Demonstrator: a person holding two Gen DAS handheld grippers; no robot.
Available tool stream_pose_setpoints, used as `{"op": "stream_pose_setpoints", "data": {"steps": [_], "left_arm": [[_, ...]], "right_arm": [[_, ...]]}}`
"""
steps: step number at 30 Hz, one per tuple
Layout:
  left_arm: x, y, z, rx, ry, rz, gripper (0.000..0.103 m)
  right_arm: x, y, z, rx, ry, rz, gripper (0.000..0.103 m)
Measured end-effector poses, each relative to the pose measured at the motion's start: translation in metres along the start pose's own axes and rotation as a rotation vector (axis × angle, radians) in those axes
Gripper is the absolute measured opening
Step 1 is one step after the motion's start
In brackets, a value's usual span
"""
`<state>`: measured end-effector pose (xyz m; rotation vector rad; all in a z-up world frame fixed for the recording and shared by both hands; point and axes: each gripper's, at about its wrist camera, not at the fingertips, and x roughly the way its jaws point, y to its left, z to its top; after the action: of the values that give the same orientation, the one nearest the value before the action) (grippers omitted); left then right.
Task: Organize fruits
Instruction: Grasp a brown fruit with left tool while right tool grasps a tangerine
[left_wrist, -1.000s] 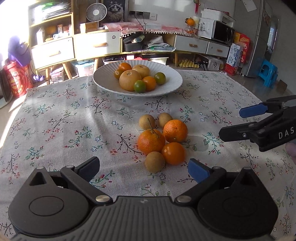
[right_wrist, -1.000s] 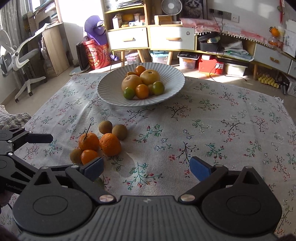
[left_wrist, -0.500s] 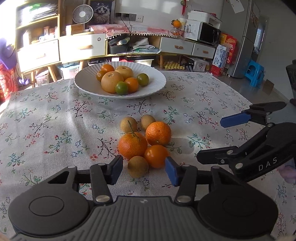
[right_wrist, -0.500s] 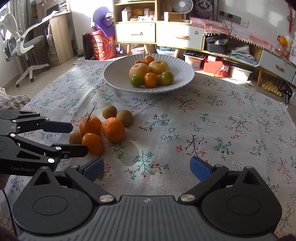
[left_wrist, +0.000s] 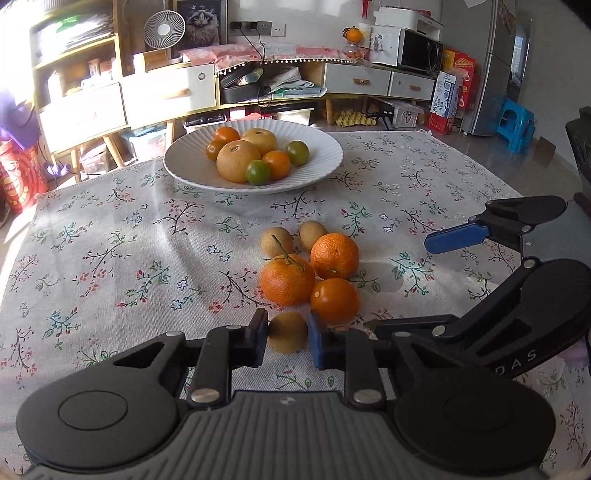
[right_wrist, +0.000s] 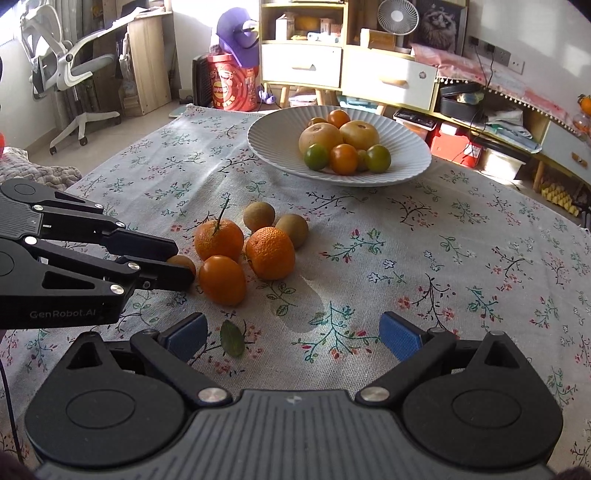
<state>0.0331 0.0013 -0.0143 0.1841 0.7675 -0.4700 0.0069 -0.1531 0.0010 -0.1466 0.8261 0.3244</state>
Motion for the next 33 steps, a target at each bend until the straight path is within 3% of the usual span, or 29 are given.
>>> {"op": "stream_pose_setpoints", "data": {"steps": [12,16,29,33], "left_arm": [[0.006,0.017,-0.006,-0.047,0.038,0.013,0.016],[0.006,0.026,-0.007,-0.104,0.043,-0.014,0.016],[0.003,0.027,-0.005,-0.139,0.056,-0.009,0.016],[0.002,0.028,-0.005,-0.153,0.056,-0.010,0.015]], "right_arm": [[0.014,0.026,0.010,-0.063,-0.015,0.055,0.054],[0.017,0.032,0.011,-0.088,-0.016,0.045,0.049],[0.020,0.037,0.015,-0.100,-0.011,0.044,0.030],[0.019,0.038,0.015,-0.102,-0.009,0.045,0.029]]}}
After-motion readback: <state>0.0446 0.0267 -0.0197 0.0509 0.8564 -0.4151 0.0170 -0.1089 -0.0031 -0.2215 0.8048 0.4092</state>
